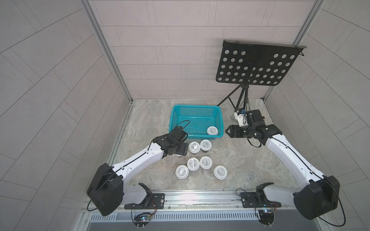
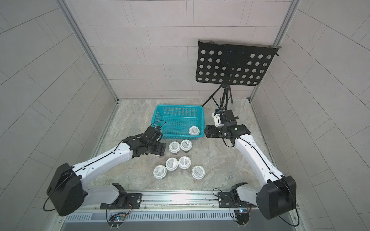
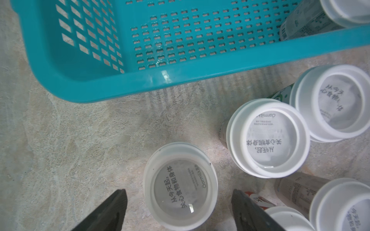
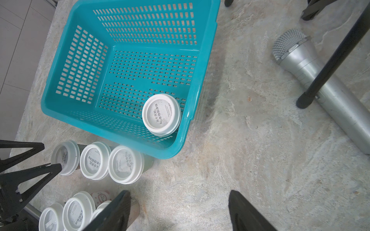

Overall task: Put the yogurt in the basket
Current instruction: Pick up the yogurt from the center of the board.

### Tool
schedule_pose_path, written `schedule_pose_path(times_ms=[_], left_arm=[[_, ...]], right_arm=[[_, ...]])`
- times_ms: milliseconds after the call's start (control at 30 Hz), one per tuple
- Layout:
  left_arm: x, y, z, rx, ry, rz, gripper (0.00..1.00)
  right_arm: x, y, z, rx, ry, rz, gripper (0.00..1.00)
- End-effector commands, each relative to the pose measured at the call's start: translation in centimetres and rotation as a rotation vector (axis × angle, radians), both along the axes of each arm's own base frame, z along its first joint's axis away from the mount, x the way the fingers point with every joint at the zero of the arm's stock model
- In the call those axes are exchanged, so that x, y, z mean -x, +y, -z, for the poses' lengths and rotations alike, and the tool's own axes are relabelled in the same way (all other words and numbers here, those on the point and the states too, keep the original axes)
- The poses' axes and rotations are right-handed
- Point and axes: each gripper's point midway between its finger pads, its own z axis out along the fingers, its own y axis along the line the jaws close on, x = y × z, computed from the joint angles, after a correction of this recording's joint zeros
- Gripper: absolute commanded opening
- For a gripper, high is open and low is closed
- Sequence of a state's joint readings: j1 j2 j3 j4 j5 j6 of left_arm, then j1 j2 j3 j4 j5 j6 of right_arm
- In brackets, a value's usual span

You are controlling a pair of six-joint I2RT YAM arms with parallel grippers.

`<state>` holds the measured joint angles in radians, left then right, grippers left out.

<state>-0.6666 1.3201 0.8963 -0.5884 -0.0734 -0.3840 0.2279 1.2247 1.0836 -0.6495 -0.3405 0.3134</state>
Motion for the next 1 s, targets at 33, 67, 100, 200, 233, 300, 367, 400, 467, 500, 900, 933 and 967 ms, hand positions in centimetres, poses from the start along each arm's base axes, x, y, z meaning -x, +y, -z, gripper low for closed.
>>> schedule_pose_path(times_ms=[33,67,100,200,233,300,367,400,467,500,900,933,967], left_arm=[[-0.8,-0.1,-0.4,-0.037,-0.027,0.007,0.88],[-0.8,-0.1,-0.3,-0.04,-0.024,0.008,0.87],[-0.8,-0.2,-0.2,-0.041,-0.021,0.01,0.87],[-0.9,-0.4,0.0,-0.047,-0.014,0.021,0.85],[-0.8,-0.5,0.1,-0.05,-0.011,0.024,0.84],[-0.8,-0.4,0.3,-0.055,-0.008,0.023,0.83],[-0.7,-0.4,0.5,-0.062,-0.004,0.026,0.82],[-0.7,-0.3,0.5,-0.067,-0.002,0.025,0.81],[-0.7,-0.3,0.6,-0.072,-0.001,0.025,0.79],[-0.7,-0.2,0.7,-0.075,0.001,0.024,0.78],[-0.1,0.1,1.0,-0.105,0.012,0.021,0.8],[-0.1,0.2,1.0,-0.105,0.012,0.02,0.8],[-0.1,0.2,1.0,-0.105,0.012,0.021,0.8]], right_arm=[[0.0,-0.1,0.2,-0.009,0.0,0.005,0.81],[0.0,-0.1,0.2,-0.008,0.0,0.004,0.81],[0.0,-0.1,0.3,-0.009,0.002,0.005,0.81],[0.0,0.0,0.3,-0.011,0.002,0.003,0.81],[0.0,0.0,0.4,-0.011,0.005,0.003,0.81],[-0.1,0.0,0.4,-0.011,0.003,0.003,0.81],[-0.1,0.0,0.4,-0.012,0.005,0.002,0.81],[-0.1,0.0,0.5,-0.012,0.005,0.002,0.81],[-0.1,0.1,0.5,-0.013,0.007,0.001,0.81],[-0.1,0.1,0.5,-0.014,0.006,0.002,0.81],[-0.1,0.1,0.8,-0.014,0.013,0.0,0.82],[-0.1,0.1,0.9,-0.013,0.016,-0.001,0.82],[-0.1,0.1,0.9,-0.013,0.015,0.001,0.82]])
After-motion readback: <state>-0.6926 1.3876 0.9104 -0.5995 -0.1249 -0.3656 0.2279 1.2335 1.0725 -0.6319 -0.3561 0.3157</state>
